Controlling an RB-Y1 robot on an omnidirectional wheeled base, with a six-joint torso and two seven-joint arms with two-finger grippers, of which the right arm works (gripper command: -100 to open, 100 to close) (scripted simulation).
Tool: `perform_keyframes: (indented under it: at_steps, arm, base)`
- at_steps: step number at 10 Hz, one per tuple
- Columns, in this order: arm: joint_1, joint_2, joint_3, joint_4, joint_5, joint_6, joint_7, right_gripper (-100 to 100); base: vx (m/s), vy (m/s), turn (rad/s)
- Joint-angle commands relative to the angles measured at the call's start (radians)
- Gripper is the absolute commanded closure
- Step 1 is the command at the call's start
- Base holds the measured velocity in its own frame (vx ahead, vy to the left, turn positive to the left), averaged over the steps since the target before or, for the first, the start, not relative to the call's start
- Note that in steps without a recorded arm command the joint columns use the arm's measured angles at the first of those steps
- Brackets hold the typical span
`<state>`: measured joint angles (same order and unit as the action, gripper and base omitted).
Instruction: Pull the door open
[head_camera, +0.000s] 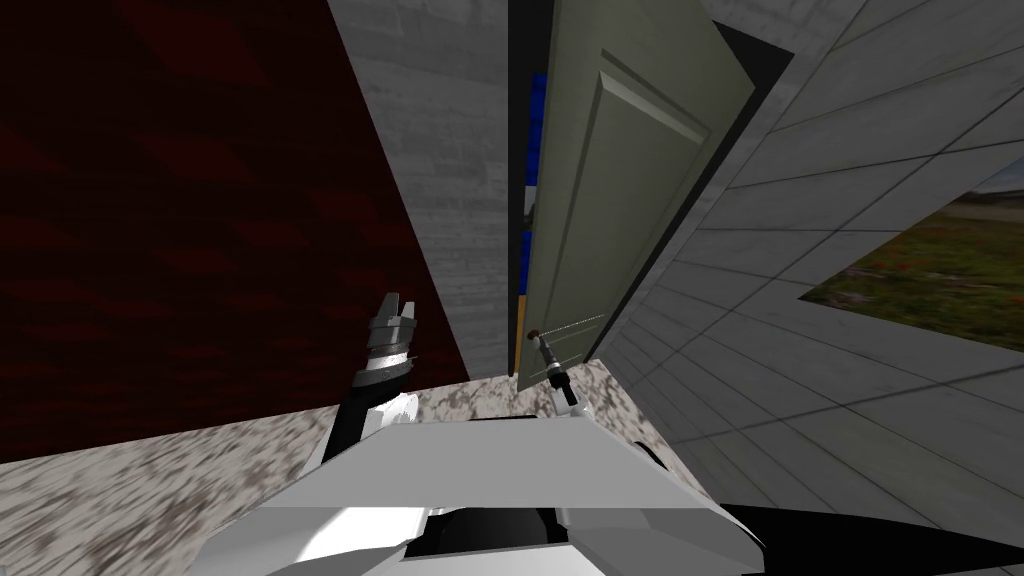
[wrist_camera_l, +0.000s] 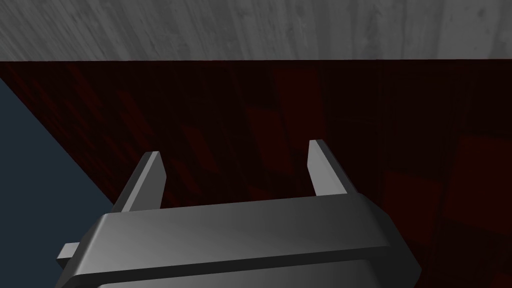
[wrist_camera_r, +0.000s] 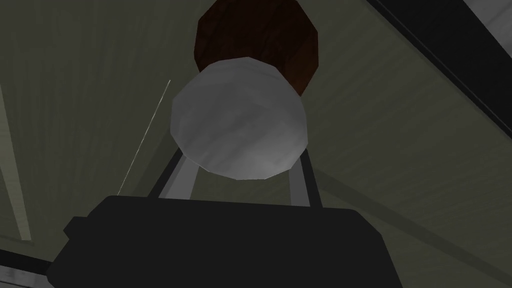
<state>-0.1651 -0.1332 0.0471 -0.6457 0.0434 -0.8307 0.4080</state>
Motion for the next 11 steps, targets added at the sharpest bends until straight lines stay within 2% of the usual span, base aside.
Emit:
perform_keyframes:
  at_steps: [1, 2, 3, 10, 11]
  arm:
    - [0.011, 0.028, 0.023, 0.001, 0.006, 0.002, -0.017, 100]
    - [0.011, 0.028, 0.023, 0.001, 0.006, 0.002, -0.017, 100]
    - [0.011, 0.027, 0.022, 0.002, -0.001, 0.002, -0.044, 100]
    - [0.011, 0.027, 0.022, 0.002, -0.001, 0.002, -0.044, 100]
    - [0.011, 0.026, 0.021, 0.002, -0.01, 0.002, -0.077, 100]
  base:
    - [-0.027, -0.011, 0.034]
    - [-0.011, -0.016, 0.013]
    - [-0.026, -0.016, 0.103]
    - [-0.005, -0.001, 0.004]
    - [-0.03, 0.004, 0.044]
